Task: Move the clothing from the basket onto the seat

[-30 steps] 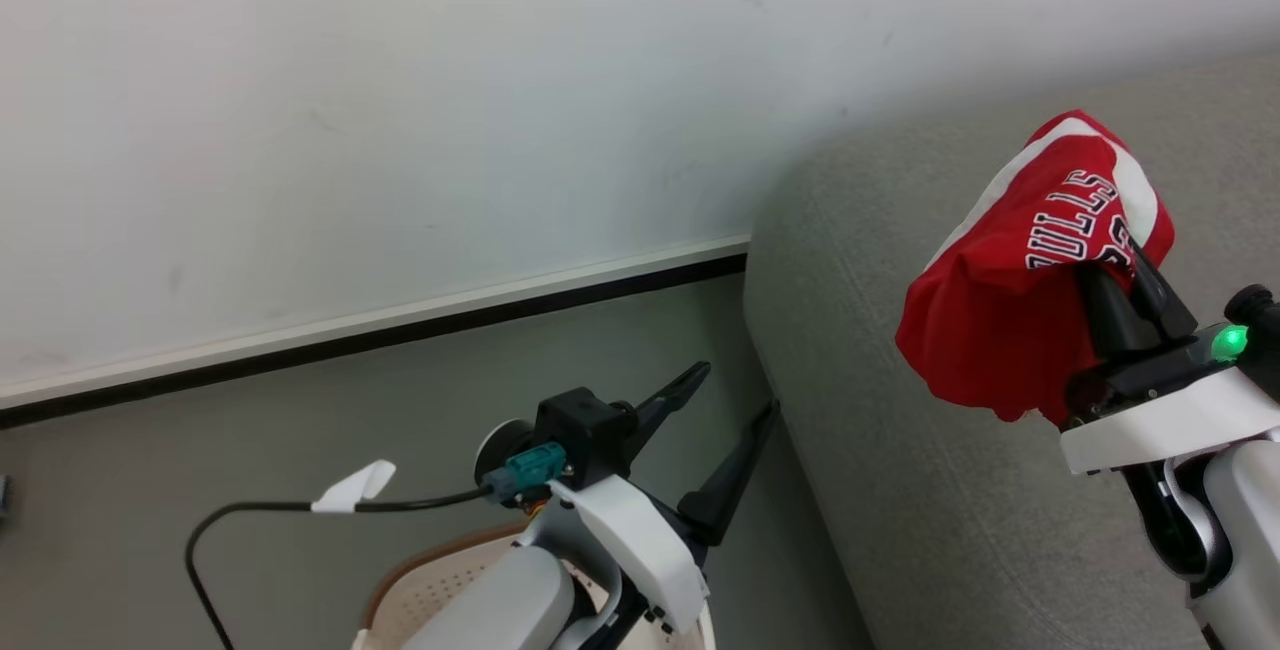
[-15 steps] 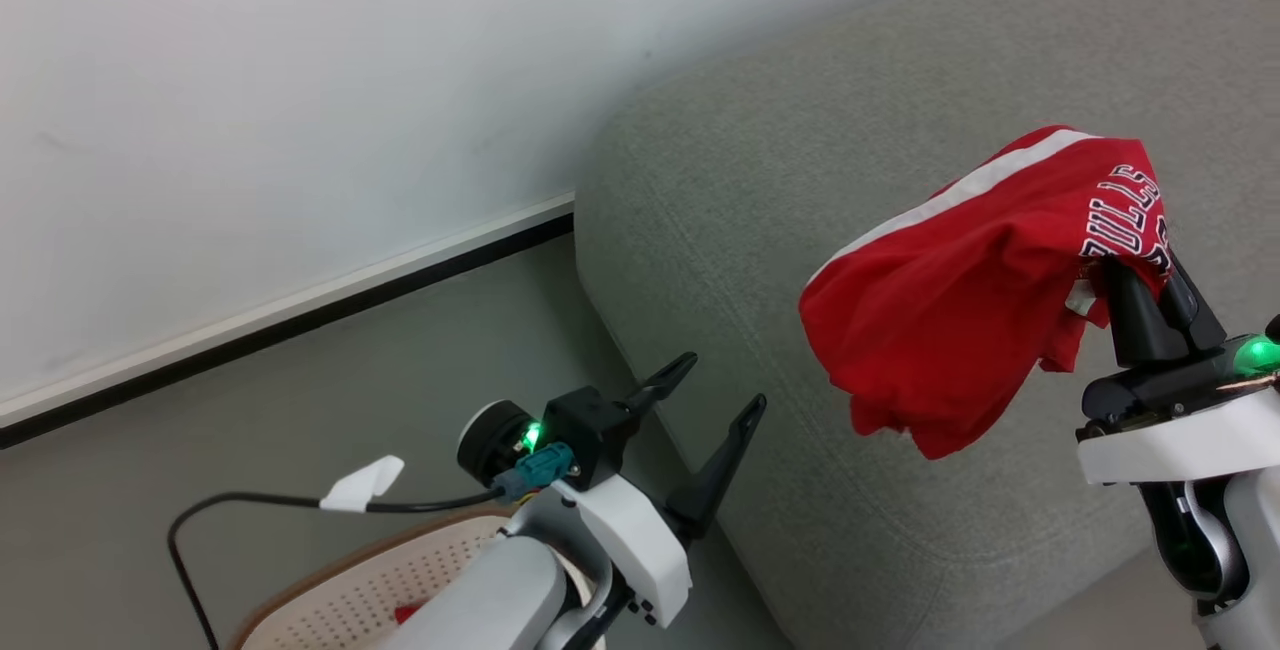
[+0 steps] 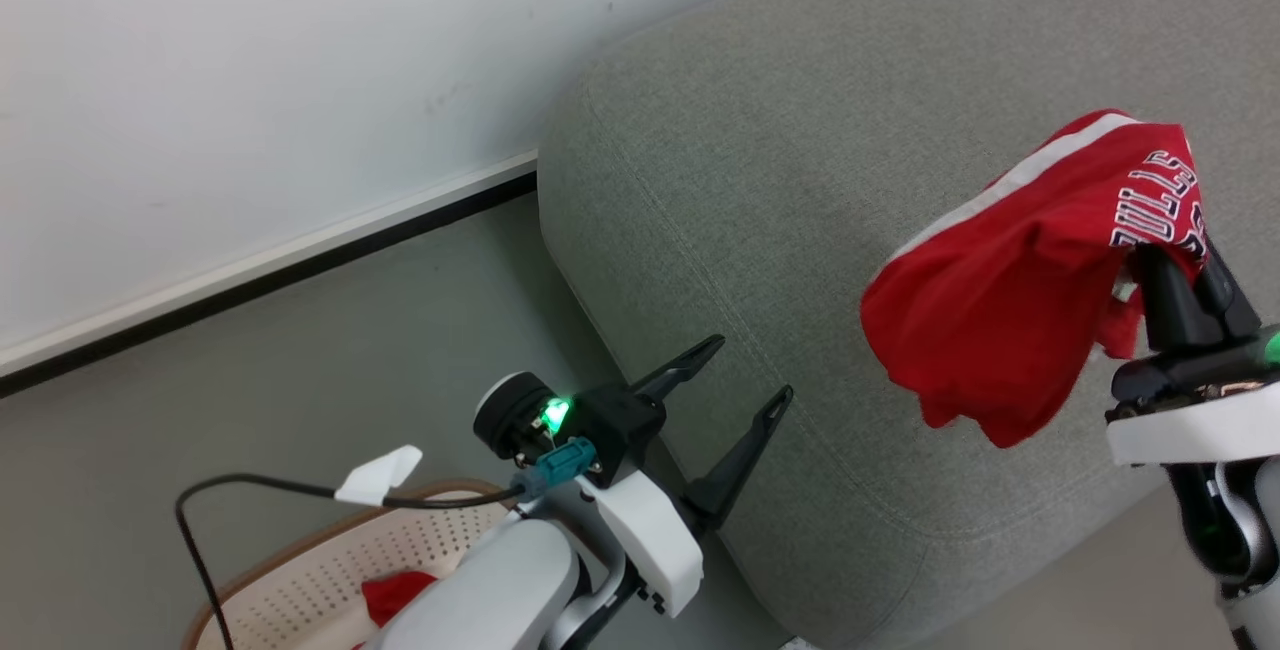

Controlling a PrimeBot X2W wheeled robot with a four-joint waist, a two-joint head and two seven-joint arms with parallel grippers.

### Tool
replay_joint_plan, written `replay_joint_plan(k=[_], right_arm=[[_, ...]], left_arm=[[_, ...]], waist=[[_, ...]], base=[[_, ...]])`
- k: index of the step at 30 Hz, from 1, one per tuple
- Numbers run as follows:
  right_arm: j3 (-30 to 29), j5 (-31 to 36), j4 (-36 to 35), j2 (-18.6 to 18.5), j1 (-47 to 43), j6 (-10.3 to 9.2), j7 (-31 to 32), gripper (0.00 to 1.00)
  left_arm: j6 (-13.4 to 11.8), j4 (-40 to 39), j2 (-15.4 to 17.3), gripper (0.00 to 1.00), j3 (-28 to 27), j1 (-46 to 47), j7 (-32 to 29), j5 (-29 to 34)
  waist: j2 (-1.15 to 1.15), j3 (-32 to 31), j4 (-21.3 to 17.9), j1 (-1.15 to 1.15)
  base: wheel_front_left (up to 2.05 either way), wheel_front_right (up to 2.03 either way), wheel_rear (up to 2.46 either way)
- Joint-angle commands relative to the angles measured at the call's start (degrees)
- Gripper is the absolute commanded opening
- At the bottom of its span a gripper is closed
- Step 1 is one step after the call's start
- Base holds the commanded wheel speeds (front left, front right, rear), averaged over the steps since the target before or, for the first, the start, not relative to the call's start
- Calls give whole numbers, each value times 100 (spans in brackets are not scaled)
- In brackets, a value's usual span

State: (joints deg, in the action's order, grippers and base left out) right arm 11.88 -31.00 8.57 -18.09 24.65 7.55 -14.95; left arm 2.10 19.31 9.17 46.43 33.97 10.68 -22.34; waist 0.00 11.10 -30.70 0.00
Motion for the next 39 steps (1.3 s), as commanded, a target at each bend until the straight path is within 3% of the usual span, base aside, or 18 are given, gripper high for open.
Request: replay_joint_plan(k=[1,12,20,30,34,39], right_arm=[[4,-49,101,-102,238,-12,-15,0],[-250,-361,871,-416,1528,-12,-14,0],[-238,-1079,1859,-814,2618,-12,-14,0],[-340,-1068,2676,-1236,3479,-12,-13,0],[63,-1034,3136,-1286,3592,-12,4,0],[702,-1445,3765,-1317,3775,-13,758,0]], left_arm=[[34,-56,72,100,21,88,-3,85],[62,-401,292,100,122,736,-456,367],[75,-648,350,100,135,1217,-676,526],[29,-691,374,100,110,1481,-615,608],[10,-634,363,100,108,1507,-549,581],[-13,-558,361,100,106,1499,-524,511]], waist=[[0,142,26,0],[0,1273,678,0],[0,2190,1132,0],[0,2773,1561,0],[0,2817,1654,0],[0,2808,1676,0]], base=[[0,0,0],[0,0,0],[0,0,0],[0,0,0],[0,0,0],[0,0,0]])
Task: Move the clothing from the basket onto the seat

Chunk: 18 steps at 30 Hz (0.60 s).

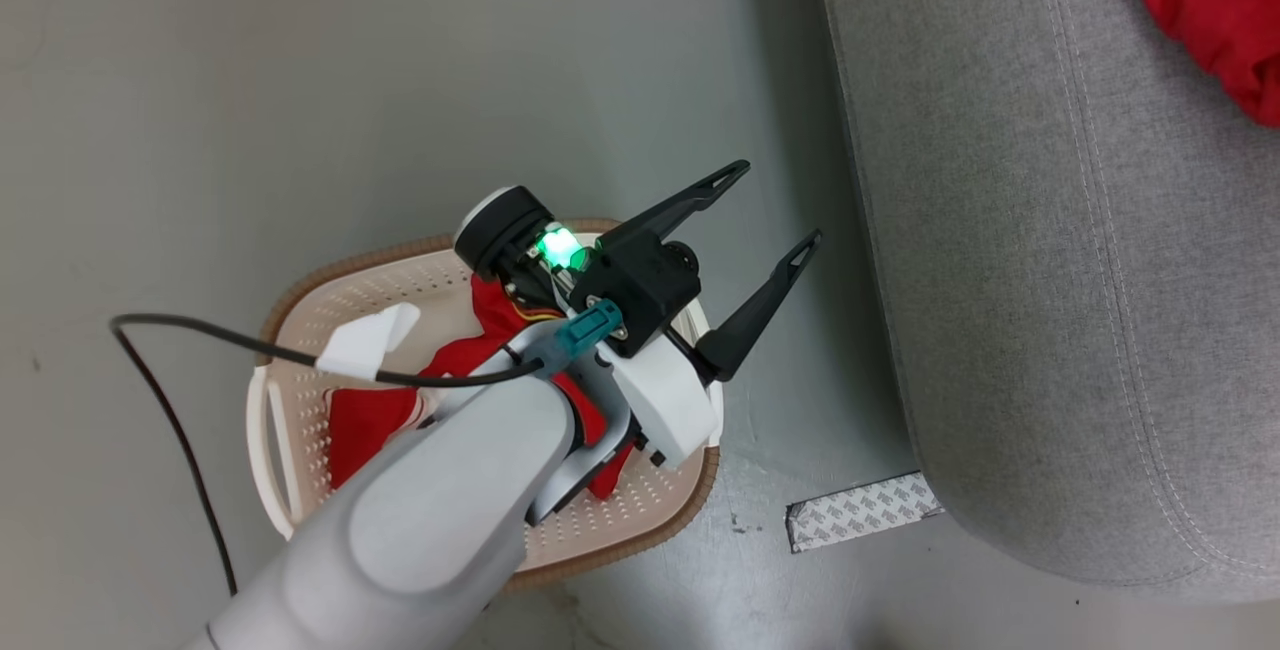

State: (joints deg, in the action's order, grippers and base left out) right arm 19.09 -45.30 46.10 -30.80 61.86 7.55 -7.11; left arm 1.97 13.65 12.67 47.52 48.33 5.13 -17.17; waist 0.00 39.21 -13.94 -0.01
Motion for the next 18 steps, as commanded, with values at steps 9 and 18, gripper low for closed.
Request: replay_joint_plan(k=[9,18], right_arm=[[1069,-398,573,-320,352,-12,1505,0],[1667,-628,847,-339,334,-12,1644,100]], left_arm=[[-28,195,-17,100,12,2,119,-113],[-70,427,-86,100,13,-187,308,-252]], waist=[[0,-110,9,1],[0,-659,-6,1]], base=[[0,0,0],[0,0,0]])
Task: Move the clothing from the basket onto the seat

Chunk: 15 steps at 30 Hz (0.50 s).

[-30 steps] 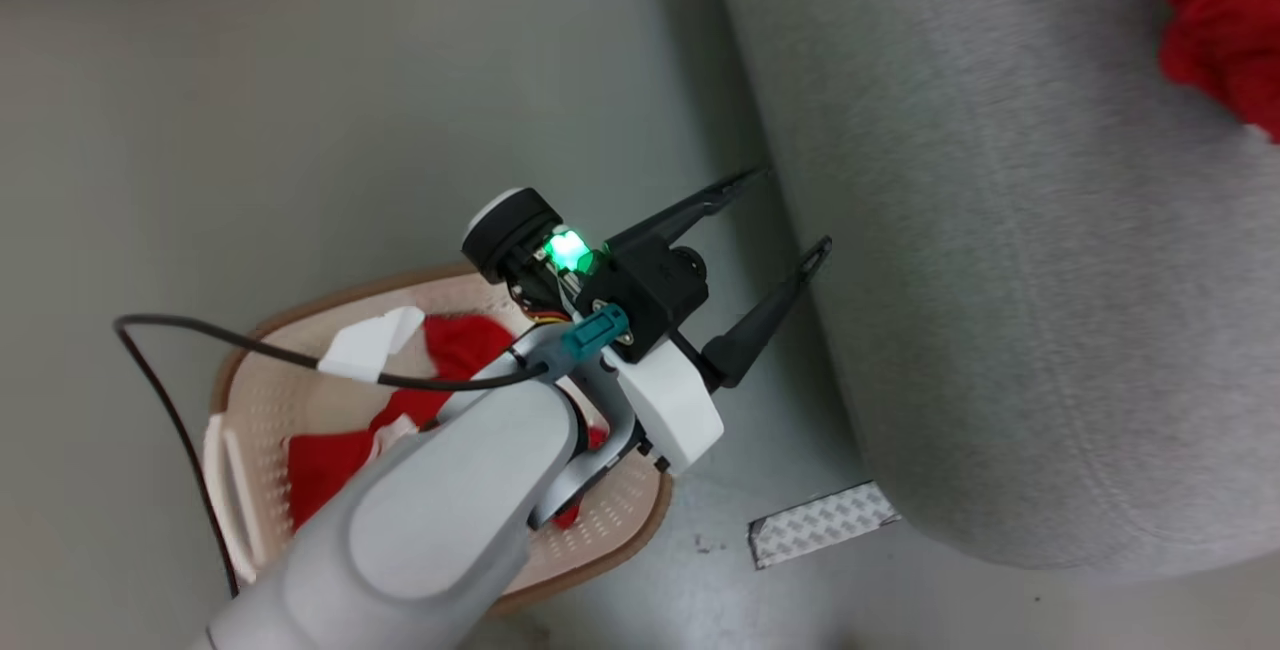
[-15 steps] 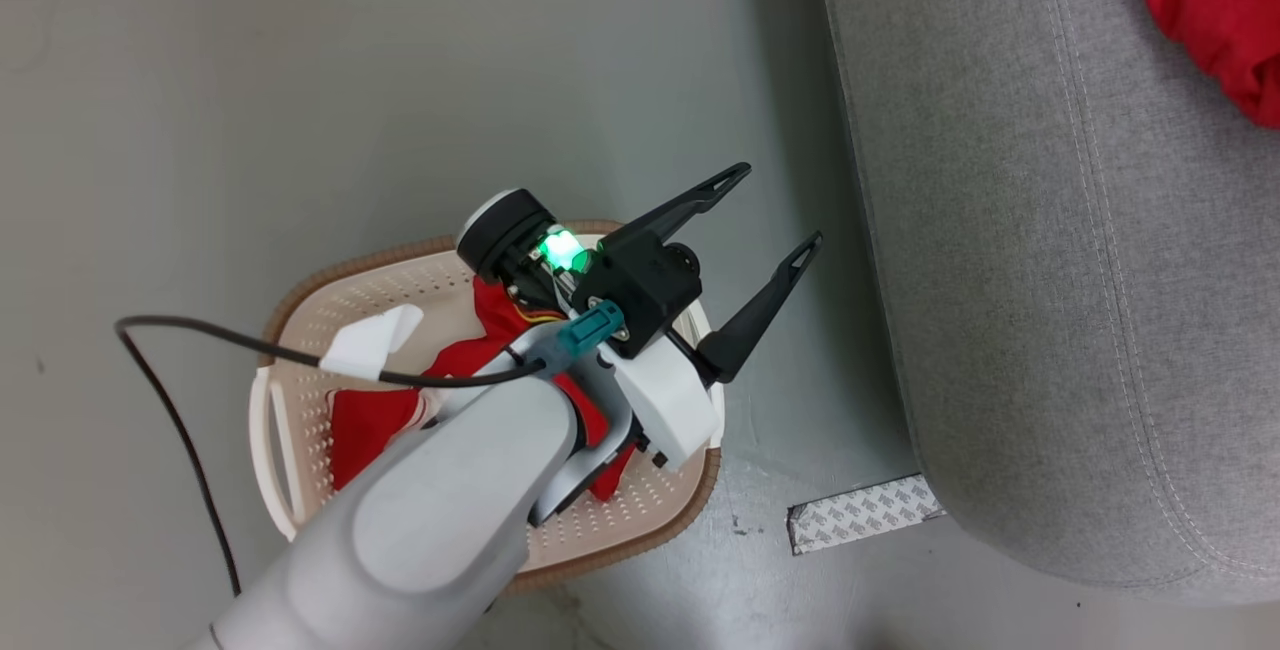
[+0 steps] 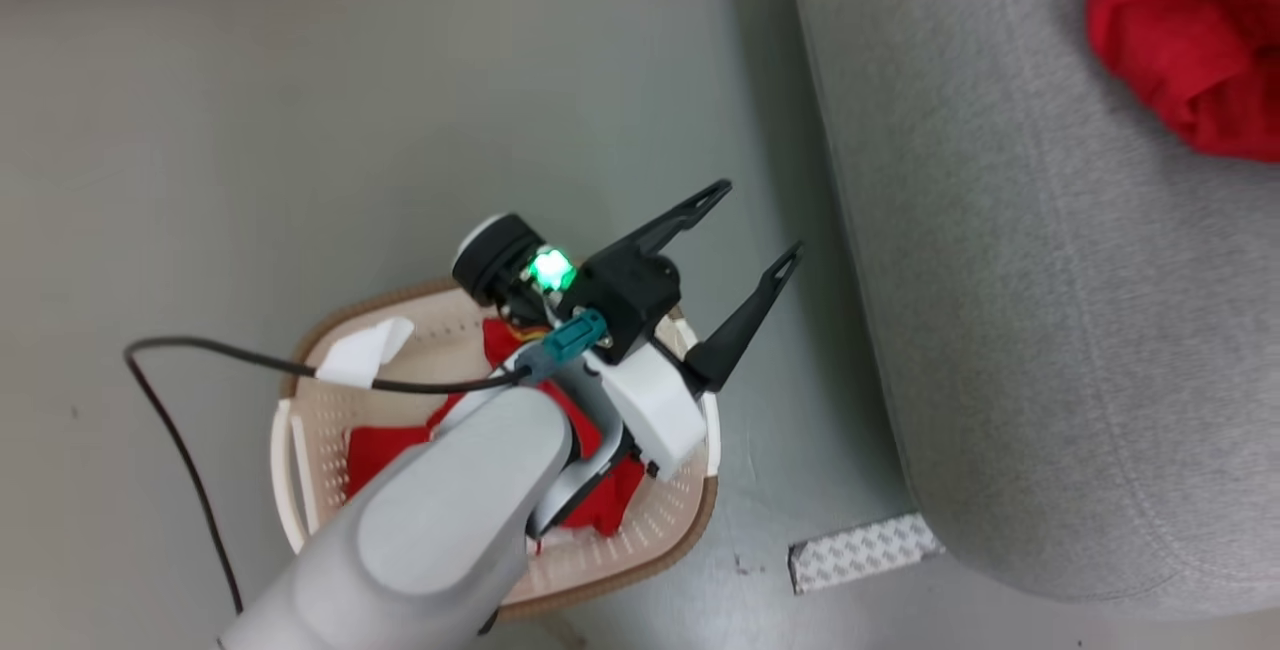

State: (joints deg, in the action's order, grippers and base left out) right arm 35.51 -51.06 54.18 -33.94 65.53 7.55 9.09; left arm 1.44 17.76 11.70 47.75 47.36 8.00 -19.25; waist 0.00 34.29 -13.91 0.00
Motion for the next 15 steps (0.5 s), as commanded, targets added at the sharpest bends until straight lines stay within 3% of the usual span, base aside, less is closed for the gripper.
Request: replay_joint_plan(k=[1,15], right_arm=[[108,-66,50,-49,-59,-12,64,100],[1444,-339,-651,-443,-505,-13,786,100]], left_arm=[[-29,52,1,100,-12,-125,47,-84],[-245,494,-73,100,-227,-1037,557,-586]], waist=[[0,-272,-18,0],[0,-2044,-77,0]], base=[[0,0,0],[0,0,0]])
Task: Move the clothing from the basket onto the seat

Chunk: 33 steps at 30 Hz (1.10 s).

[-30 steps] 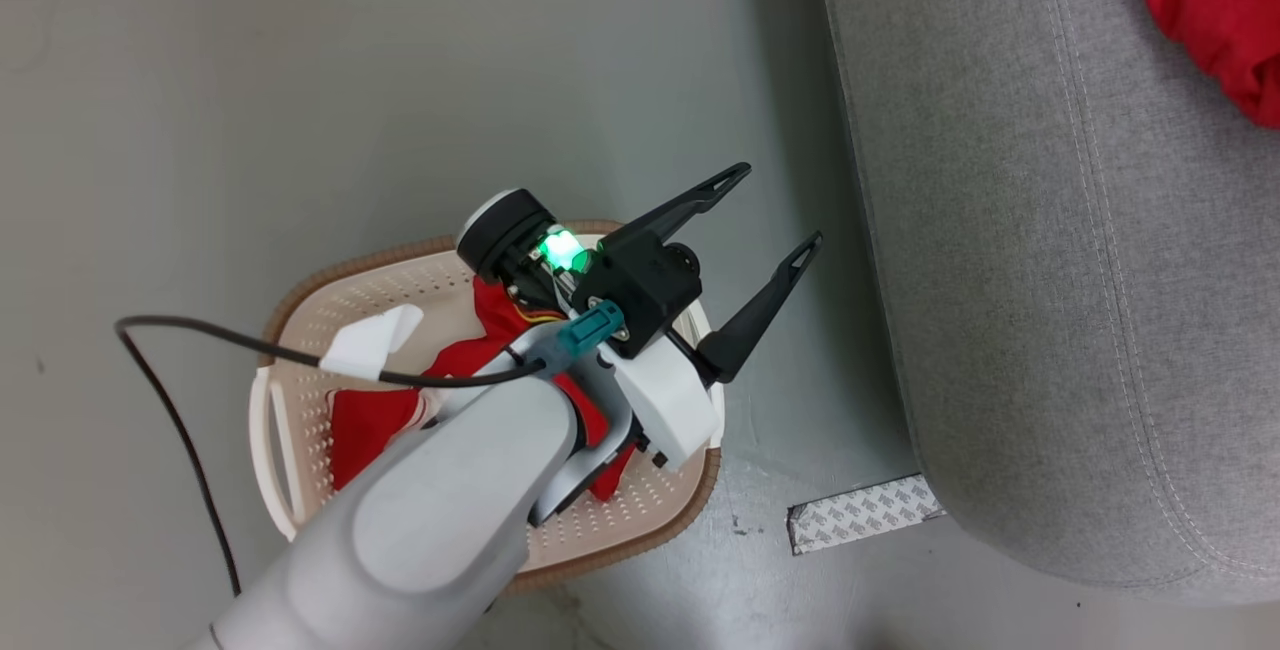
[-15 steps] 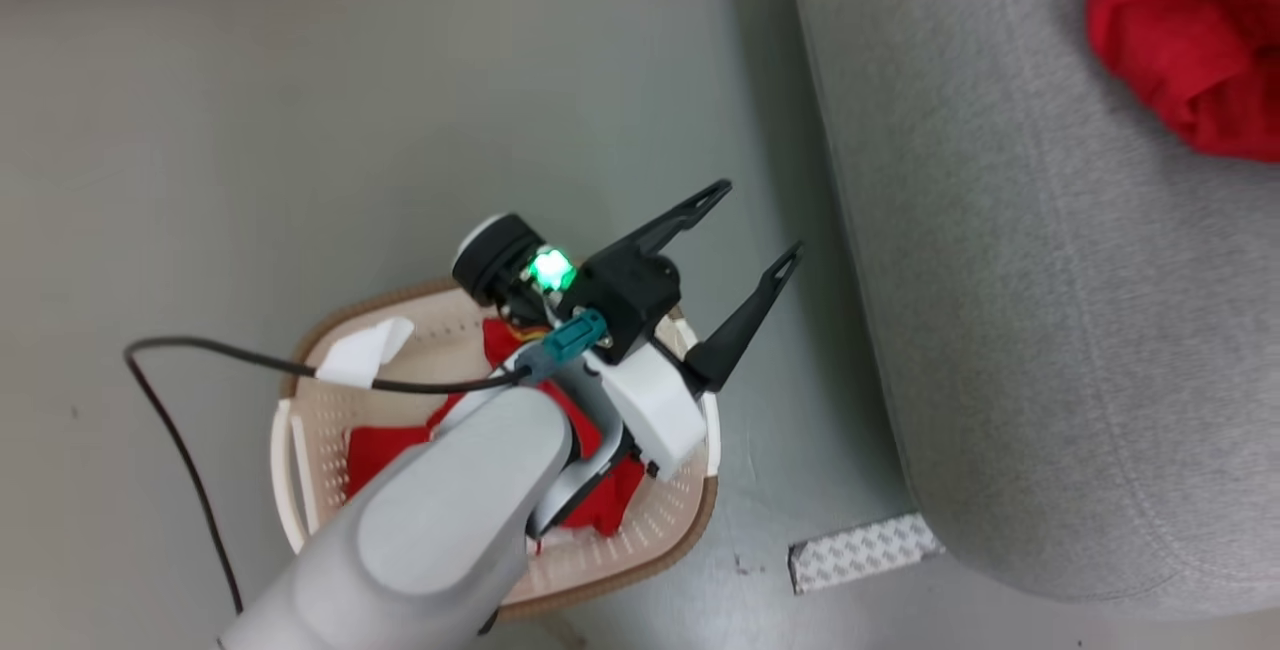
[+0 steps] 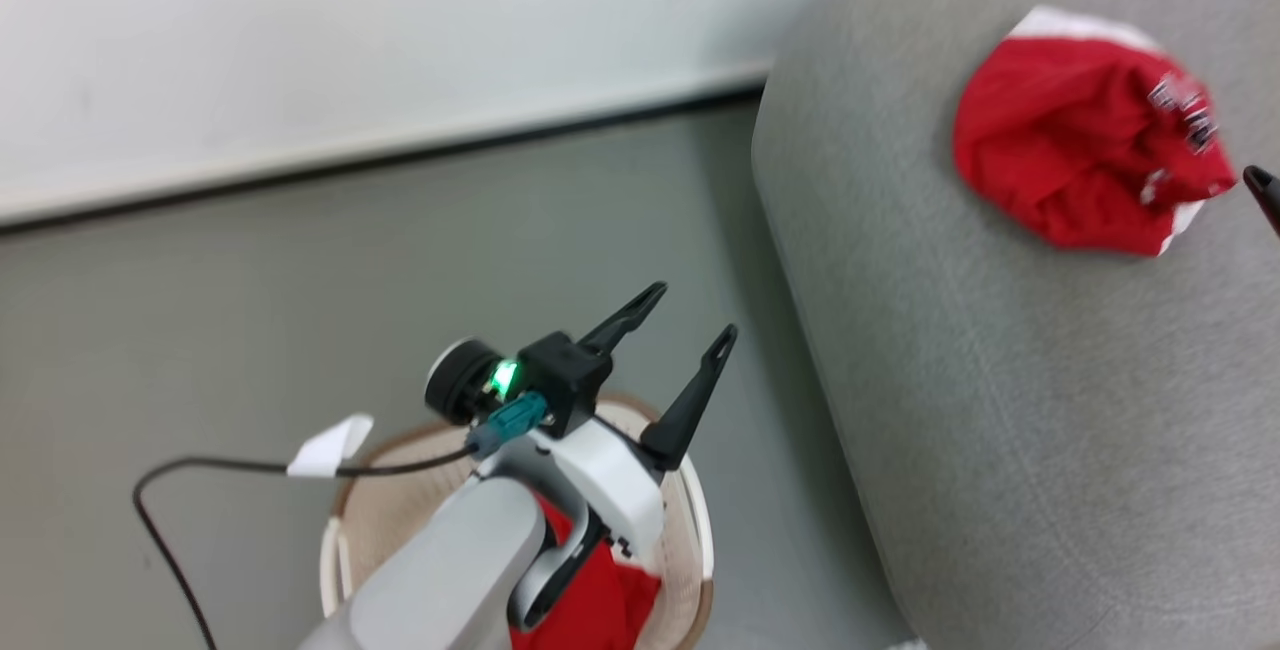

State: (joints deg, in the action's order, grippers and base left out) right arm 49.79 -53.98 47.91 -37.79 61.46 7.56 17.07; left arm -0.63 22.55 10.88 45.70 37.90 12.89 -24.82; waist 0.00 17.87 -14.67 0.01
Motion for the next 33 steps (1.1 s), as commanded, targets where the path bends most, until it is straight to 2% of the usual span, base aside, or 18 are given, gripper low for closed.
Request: replay_joint_plan(k=[1,6,10,16,21,26,27,33], right_arm=[[80,-80,-130,-107,-127,-14,-79,100],[208,-223,-782,-413,-290,-14,-839,100],[236,-250,-1237,-548,-563,-14,-1593,100],[126,-194,-1676,-538,-1158,-14,-2630,100],[-265,34,-1890,-330,-1719,-14,-3099,100],[-1209,642,-2135,181,-2488,-14,-3218,100],[-1209,642,-2135,181,-2488,-14,-3218,100],[-2716,1677,-2951,1080,-3943,-14,-3225,100]], left_arm=[[-41,18,3,100,-33,-152,84,-63],[-193,-83,29,100,-250,-442,166,-230],[-363,-241,178,100,-501,-704,199,-346],[-645,-482,520,100,-970,-1193,221,-507],[-929,-758,788,100,-1399,-1719,224,-669],[-1175,-1116,960,100,-1840,-2286,224,-642],[-1175,-1116,960,100,-1840,-2286,224,-642],[-1300,-1506,955,100,-2288,-2804,225,-352]], waist=[[0,-517,16,-1],[0,-985,183,-1],[0,-1314,377,-1],[0,-1699,692,-1],[0,-1844,892,-1],[0,-1911,1010,-1],[0,-1911,1010,-1],[0,-1919,1154,-1]], base=[[0,0,0],[0,0,0],[0,0,0],[0,0,0],[0,0,0],[0,0,0],[0,0,0],[0,0,0]])
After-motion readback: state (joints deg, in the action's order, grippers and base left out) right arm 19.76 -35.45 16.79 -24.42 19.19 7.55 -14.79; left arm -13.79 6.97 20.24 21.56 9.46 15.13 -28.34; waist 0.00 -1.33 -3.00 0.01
